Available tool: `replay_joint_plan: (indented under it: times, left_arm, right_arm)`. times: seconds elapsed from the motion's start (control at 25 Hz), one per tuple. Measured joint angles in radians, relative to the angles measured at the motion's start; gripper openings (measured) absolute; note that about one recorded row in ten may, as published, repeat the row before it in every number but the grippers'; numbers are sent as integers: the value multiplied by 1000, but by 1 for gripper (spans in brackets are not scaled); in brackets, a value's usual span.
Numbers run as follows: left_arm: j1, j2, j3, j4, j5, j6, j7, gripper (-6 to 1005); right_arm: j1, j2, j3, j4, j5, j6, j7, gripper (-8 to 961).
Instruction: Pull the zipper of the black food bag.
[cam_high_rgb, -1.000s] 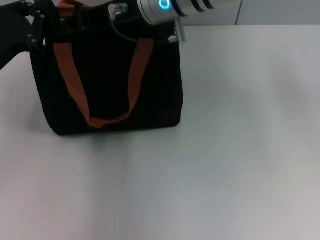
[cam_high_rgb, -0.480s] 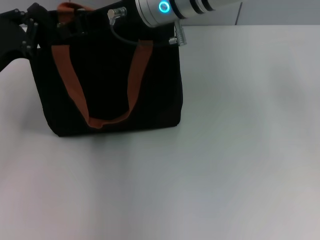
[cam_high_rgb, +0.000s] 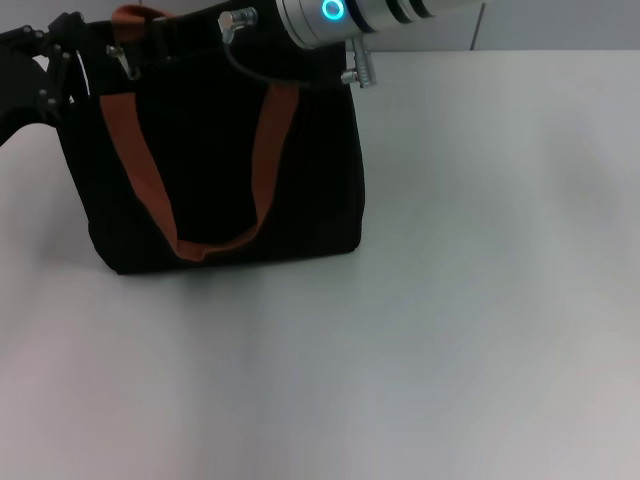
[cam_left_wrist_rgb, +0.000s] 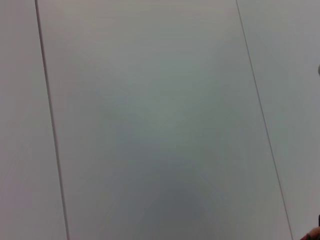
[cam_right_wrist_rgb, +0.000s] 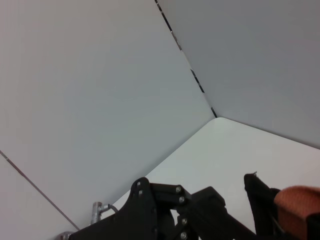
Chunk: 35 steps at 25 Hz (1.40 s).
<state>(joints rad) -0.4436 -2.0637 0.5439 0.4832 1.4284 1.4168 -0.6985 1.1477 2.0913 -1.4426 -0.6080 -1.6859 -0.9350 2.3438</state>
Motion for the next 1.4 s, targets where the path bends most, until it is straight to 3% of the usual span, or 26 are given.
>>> replay_joint_plan:
  times: [0.28,1.28,1.4]
  left_arm:
    - [4,0,-1,0,2,18,1,29]
    - [13,2,-7,8,1,48,-9,29]
    - [12,2,-7,8,-2,48,-10,30]
  right_arm:
    - [8,-1,0,8,0,6,0,-1]
    - [27,-2,-8,25,-6,25,1,233]
    - [35,-1,-8,38,-6,26,2,228]
